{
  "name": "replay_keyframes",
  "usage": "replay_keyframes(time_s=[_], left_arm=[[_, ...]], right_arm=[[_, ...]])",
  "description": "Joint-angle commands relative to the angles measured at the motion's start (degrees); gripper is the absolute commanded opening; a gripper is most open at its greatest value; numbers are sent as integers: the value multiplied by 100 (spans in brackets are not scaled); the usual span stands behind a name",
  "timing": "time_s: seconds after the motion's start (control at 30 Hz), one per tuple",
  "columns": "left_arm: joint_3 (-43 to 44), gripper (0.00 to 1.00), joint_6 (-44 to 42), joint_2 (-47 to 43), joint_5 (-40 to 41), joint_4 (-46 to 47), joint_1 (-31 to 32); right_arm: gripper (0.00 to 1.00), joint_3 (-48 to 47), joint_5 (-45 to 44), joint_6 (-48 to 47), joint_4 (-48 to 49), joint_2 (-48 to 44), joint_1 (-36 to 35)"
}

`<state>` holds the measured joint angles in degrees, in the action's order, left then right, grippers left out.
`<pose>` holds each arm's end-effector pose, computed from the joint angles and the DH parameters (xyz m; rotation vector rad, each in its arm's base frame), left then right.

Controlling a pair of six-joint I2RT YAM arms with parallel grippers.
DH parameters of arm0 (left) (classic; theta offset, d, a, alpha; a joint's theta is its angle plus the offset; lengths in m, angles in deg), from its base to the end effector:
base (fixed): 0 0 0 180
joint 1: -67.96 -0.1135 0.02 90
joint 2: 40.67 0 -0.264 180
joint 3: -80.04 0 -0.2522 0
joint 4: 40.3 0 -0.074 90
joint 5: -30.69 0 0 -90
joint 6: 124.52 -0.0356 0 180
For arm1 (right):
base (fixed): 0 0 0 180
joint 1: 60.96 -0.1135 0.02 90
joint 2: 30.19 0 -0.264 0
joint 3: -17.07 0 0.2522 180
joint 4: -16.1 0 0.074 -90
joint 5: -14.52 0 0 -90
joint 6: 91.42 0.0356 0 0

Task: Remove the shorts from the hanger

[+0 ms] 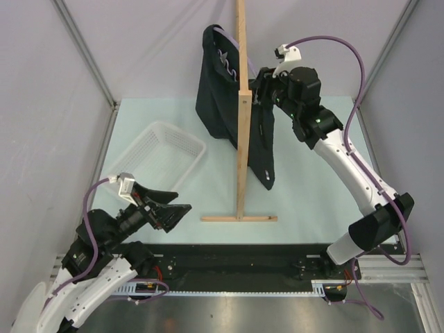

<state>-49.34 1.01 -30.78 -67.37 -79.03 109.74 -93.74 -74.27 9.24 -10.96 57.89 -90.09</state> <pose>0.0416 -0.0438 0.3272 0.2107 1.6453 -1.1611 0.3080 0.1725 0.4665 -0.2850 1.6505 0.5450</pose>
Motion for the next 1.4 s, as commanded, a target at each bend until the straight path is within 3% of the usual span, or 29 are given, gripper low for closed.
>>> replay_keyframes(time_s=[0.0, 0.17, 0.3, 0.6, 0.8, 1.13, 1.37], left_arm=[[339, 100, -397, 13, -3, -157, 23], [673, 100, -880, 232, -12, -499, 23], [849, 100, -1065, 329, -30, -544, 23], [919, 100, -1127, 566, 49, -140, 23], [1016, 100, -1189, 769, 146, -104, 23], [1147, 100, -1136, 839, 287, -95, 23], [1569, 100, -1136, 1348, 524, -473, 23]], right_arm=[[33, -208, 26, 120, 775, 131, -76], [10, -7, 291, 463, 1189, 131, -76], [0, 108, 729, 788, 1601, 122, 38], [0, 257, 2478, 2360, 2787, 219, 846], [0, 222, 3015, 3275, 3403, 386, 1137], [0, 38, 3131, 3786, 3309, 369, 1277], [0, 977, 2840, 3628, 2711, -395, 1585]])
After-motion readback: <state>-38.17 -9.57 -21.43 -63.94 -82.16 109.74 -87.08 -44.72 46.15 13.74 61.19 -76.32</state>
